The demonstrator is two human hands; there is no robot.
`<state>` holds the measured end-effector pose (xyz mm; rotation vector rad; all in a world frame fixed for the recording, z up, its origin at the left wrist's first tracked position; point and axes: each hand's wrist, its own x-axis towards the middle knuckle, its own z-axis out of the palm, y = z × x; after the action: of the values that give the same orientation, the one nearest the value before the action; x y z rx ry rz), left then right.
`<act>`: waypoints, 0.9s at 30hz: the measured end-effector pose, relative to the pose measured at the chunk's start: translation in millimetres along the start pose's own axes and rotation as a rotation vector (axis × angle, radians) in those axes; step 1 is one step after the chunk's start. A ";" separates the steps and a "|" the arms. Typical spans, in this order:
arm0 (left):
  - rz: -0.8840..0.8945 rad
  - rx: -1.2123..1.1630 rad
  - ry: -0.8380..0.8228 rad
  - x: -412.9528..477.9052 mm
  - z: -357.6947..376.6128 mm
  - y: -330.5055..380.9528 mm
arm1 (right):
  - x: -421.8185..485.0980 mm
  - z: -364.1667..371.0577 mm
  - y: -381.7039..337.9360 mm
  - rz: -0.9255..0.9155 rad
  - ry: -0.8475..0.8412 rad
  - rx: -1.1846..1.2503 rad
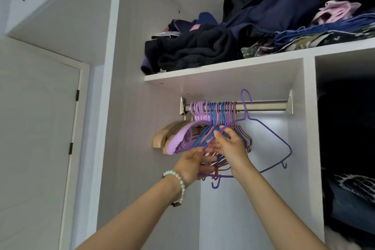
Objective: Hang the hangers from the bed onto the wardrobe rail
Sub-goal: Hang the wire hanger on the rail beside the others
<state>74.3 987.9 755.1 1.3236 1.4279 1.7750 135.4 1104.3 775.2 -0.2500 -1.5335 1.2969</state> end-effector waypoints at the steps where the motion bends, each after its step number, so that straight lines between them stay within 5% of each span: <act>1: -0.010 0.005 0.000 5.0 4.7 -1.5 | 6.6 -4.2 2.3 0.003 0.004 -0.019; 27: -0.193 0.013 0.079 61.8 13.3 -21.5 | 64.5 -29.5 39.7 0.127 0.068 -0.182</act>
<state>57.5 1052.5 757.7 1.0922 1.5560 1.7094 114.5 1182.9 775.2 -0.5097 -1.5999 1.2338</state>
